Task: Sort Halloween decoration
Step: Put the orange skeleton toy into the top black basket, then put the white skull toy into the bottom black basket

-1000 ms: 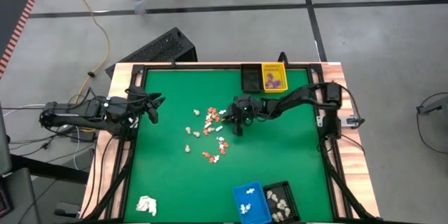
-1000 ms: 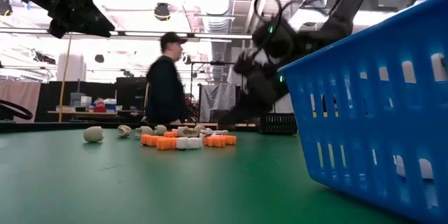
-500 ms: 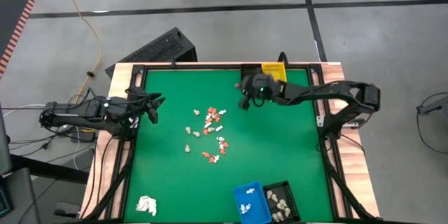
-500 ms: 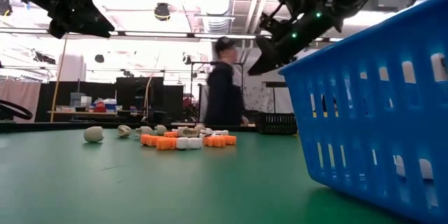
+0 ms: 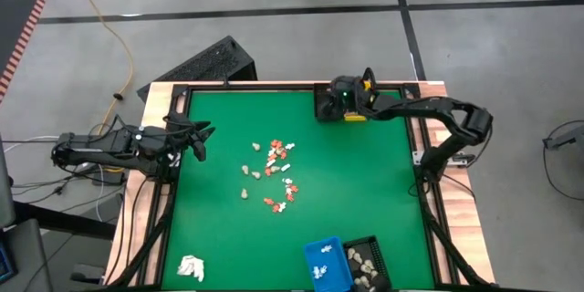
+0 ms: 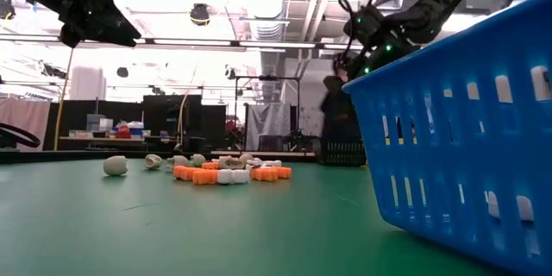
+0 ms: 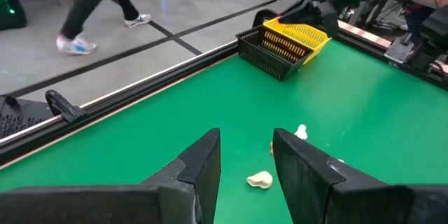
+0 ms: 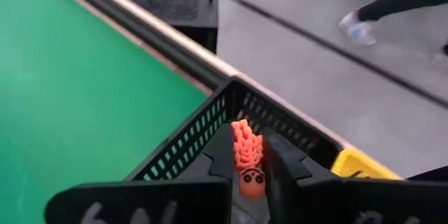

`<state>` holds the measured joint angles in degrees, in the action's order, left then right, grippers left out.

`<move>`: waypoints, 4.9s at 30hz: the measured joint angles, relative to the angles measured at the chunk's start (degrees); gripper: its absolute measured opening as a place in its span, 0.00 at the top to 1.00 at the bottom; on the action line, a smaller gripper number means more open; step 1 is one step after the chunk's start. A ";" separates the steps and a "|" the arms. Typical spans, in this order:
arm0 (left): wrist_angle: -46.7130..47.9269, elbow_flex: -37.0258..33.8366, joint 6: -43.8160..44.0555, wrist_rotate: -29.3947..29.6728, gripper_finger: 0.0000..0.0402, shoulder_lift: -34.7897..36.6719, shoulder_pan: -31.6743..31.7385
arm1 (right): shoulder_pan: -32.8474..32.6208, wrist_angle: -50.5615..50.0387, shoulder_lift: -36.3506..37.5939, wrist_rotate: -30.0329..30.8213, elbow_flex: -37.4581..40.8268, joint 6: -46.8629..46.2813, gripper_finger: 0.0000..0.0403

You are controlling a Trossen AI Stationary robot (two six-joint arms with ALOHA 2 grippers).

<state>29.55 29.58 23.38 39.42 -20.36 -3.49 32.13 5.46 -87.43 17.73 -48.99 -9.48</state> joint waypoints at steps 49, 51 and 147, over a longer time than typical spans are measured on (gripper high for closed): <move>1.44 0.00 -0.07 -0.04 0.70 0.00 0.00 | -23.83 14.41 -36.08 -10.36 -32.93 3.06 0.62; 1.67 0.00 -0.04 -0.14 0.70 0.00 0.00 | -24.46 14.26 -38.28 -10.37 -34.77 3.05 0.62; 3.99 0.02 2.23 -5.73 0.70 0.00 -0.02 | -85.49 -68.54 -16.41 -8.70 -40.13 -90.61 0.87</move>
<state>33.54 29.60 25.60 33.69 -20.36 -3.51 -53.36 -63.08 -103.84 9.02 -89.12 -100.09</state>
